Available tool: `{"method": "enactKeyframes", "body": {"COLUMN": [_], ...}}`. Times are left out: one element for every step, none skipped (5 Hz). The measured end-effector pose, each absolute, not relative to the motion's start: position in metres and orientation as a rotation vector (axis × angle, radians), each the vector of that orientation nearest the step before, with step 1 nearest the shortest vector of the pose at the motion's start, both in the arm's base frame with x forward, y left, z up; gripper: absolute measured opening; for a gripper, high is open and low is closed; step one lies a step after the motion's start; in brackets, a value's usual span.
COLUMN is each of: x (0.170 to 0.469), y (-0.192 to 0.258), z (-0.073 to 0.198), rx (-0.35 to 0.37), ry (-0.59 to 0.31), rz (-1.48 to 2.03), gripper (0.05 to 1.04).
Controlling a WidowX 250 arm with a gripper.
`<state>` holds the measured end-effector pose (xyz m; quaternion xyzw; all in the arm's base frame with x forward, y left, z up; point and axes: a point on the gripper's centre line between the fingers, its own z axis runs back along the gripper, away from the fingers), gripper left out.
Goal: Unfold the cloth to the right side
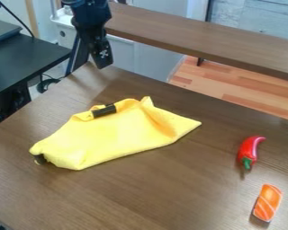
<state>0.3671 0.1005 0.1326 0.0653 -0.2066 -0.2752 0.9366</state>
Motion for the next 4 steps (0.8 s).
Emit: {"method": "enactKeyframes", "body": {"x": [0.366, 0.365, 0.366, 0.379], "y": [0.1, 0.099, 0.1, 0.109], "z": [0.119, 0.118, 0.118, 0.094], "rx": [0.111, 0.109, 0.11, 0.115], "ry": [-0.39, -0.388, -0.39, -0.364], "rz": [-0.563, -0.563, -0.558, -0.535], "gripper": [1.0, 1.0, 1.0, 1.0]}}
